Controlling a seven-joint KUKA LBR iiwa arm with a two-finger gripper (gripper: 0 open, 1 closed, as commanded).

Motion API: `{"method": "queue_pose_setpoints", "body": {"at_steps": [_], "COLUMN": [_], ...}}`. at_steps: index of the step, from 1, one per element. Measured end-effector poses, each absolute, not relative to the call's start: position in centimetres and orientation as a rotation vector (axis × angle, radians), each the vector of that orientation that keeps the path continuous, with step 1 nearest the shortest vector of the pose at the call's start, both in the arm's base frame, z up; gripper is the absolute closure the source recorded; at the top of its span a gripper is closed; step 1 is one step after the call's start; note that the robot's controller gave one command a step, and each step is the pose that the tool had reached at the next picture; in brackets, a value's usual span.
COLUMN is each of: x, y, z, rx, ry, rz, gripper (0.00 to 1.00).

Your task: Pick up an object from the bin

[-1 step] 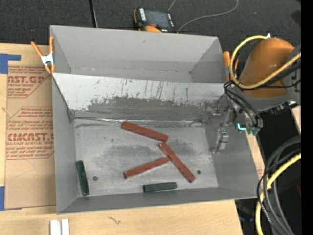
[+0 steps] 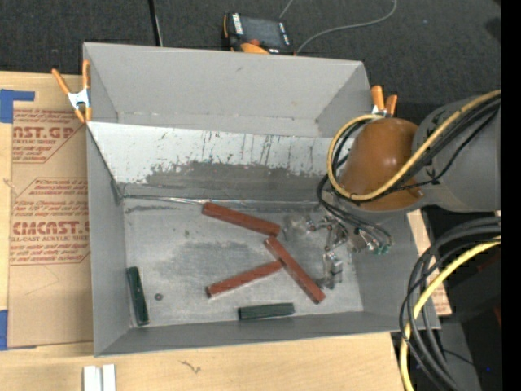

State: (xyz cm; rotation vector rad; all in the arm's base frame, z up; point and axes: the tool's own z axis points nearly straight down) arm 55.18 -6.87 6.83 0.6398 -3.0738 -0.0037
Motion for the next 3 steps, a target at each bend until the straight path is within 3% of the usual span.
{"method": "queue_pose_setpoints", "body": {"at_steps": [1, 2, 3], "x": [52.7, 50.0, 49.9], "y": [0.6, 5.2, 5.0], "z": [8.9, 7.0, 7.3], "rx": [0.425, 0.161, 0.159], "ry": [-3.114, -3.141, -3.132], "rz": [-0.007, -0.004, -0.001], "gripper": [0.0, 0.0, 1.0]}}
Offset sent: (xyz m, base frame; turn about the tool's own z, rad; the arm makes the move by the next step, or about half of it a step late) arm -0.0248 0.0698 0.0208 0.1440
